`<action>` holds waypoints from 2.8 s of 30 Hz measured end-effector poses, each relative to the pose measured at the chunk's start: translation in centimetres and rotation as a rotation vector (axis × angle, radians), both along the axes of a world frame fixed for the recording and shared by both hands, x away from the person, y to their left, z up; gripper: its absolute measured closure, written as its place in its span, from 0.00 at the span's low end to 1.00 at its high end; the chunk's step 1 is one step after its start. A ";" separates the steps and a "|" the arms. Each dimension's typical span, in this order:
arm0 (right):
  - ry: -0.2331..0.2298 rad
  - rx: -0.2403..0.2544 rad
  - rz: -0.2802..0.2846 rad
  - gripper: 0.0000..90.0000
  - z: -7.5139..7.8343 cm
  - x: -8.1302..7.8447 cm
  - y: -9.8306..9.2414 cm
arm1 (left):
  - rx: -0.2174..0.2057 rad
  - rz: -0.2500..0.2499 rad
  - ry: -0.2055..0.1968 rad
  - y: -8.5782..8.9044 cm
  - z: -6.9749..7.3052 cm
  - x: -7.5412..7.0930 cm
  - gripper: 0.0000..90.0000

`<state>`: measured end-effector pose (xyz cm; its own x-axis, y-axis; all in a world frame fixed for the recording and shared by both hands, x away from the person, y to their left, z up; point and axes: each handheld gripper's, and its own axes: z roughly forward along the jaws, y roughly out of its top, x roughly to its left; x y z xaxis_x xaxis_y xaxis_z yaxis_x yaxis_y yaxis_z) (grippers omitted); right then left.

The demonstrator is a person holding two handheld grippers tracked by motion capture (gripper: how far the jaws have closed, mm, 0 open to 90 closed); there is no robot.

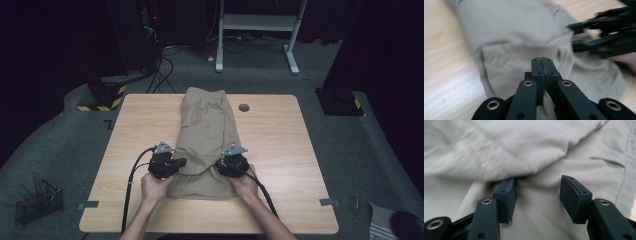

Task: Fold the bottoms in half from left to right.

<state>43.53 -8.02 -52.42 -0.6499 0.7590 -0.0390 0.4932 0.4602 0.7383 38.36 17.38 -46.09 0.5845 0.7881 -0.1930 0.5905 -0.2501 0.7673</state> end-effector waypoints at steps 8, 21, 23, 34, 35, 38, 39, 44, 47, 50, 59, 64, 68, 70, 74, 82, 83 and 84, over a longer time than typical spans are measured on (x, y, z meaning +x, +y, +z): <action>0.009 0.005 -0.027 0.53 0.0 1.5 0.6 | 0.060 -0.213 0.026 -4.0 -1.3 -1.5 0.97; -0.062 0.067 0.013 0.57 2.8 -1.9 -2.4 | -0.030 -0.061 -0.030 1.0 1.7 -2.6 0.49; -0.057 0.081 0.032 0.57 3.0 -1.9 -1.8 | -0.021 -0.009 -0.032 1.8 1.7 -2.4 0.49; -0.059 0.124 0.152 0.56 3.5 -2.3 1.2 | -0.014 0.207 0.096 5.4 -2.4 -0.2 0.45; -0.054 0.128 0.164 0.56 3.5 -2.3 1.4 | -0.006 0.211 0.112 5.5 -2.7 0.0 0.44; -0.032 0.129 0.184 0.59 3.0 -2.0 2.1 | 0.012 0.208 0.138 5.2 -3.6 0.3 0.41; -0.025 0.127 0.191 0.62 2.9 -1.9 2.4 | 0.025 0.196 0.138 4.8 -3.8 0.2 0.40; 0.017 0.088 0.228 0.91 2.1 -1.4 2.6 | 0.081 0.193 0.137 4.0 -4.6 0.3 0.33; 0.022 0.089 0.239 0.98 2.1 -1.6 1.6 | 0.091 0.206 0.137 4.0 -4.9 0.1 0.30; -0.010 0.064 0.260 0.98 2.1 -2.4 0.2 | 0.133 0.217 0.124 3.8 -5.3 -0.1 0.28; -0.009 0.046 0.222 0.83 0.5 -4.0 -4.8 | 0.184 0.233 0.093 2.7 -5.4 -0.6 0.26; -0.051 0.057 0.228 0.62 1.5 -4.3 -4.1 | 0.165 0.193 0.056 1.3 -4.8 -1.1 0.24; -0.040 0.056 0.255 0.76 1.6 -3.7 -2.8 | 0.233 0.231 0.065 0.7 -5.4 -0.6 0.23; -0.007 0.041 0.245 0.88 1.0 -3.0 -2.3 | 0.240 0.251 0.058 0.7 -5.7 -0.1 0.23; 0.005 0.004 0.235 0.96 0.3 -1.6 -1.3 | 0.264 0.277 0.045 1.0 -5.7 1.6 0.22; -0.007 -0.006 0.179 0.79 0.4 1.2 -0.1 | 0.228 0.324 0.061 2.1 -5.2 4.7 0.24; -0.009 0.007 0.174 0.75 0.7 1.1 -0.2 | 0.218 0.316 0.051 2.1 -4.8 4.3 0.24; -0.012 0.029 0.171 0.74 1.0 0.9 -0.5 | 0.187 0.305 0.033 2.1 -4.4 3.7 0.23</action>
<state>44.46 -8.54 -51.46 -0.7695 0.6381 -0.0274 0.4001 0.5150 0.7580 42.03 19.52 -50.49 0.3128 0.9488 -0.0435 0.6834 -0.1930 0.7041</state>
